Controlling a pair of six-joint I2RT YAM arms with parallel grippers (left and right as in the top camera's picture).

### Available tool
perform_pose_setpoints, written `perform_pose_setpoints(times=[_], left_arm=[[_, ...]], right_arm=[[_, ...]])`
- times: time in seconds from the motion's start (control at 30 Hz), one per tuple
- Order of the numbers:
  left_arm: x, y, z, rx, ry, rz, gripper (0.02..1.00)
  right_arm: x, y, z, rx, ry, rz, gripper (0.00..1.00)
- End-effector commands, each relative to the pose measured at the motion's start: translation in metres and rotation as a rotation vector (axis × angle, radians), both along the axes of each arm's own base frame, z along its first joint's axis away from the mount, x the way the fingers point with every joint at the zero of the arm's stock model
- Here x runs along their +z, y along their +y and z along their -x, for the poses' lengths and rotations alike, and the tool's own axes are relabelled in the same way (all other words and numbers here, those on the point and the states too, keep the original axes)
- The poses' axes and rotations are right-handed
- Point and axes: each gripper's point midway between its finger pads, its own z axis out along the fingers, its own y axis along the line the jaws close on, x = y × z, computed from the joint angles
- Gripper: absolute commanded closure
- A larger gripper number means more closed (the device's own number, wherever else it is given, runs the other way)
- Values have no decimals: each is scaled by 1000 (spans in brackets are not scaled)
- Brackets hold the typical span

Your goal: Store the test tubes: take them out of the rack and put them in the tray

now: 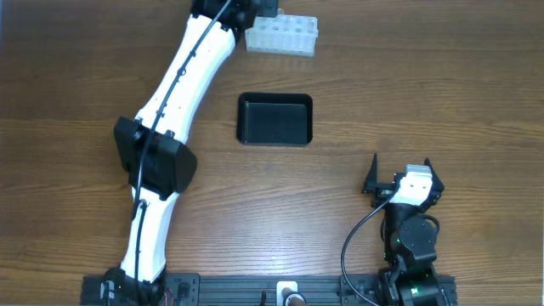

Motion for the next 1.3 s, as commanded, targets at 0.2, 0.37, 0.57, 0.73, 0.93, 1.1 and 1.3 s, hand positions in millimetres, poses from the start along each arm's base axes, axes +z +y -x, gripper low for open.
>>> perform_pose_setpoints(times=[0.2, 0.37, 0.57, 0.73, 0.93, 1.1, 1.3], left_arm=[[-54, -17, -23, -305, 30, 27, 507], [-66, -21, -27, -392, 32, 70, 509], [-75, -23, -23, -430, 51, 60, 518], [-78, -25, -20, -437, 68, 61, 516], [-85, -26, -20, -440, 79, 57, 518], [-98, -28, -21, -444, 90, 52, 511], [-103, -29, -25, -445, 81, 54, 507]], right_arm=[[-1, -4, 1, -19, -5, -6, 9], [-1, -4, 1, -19, -5, -6, 9], [-1, -4, 1, -19, -5, -6, 9], [-1, -4, 1, -19, -5, -6, 9], [-1, -4, 1, -19, -5, -6, 7], [-1, -4, 1, -19, -5, -6, 7], [-1, -4, 1, -19, -5, -6, 9]])
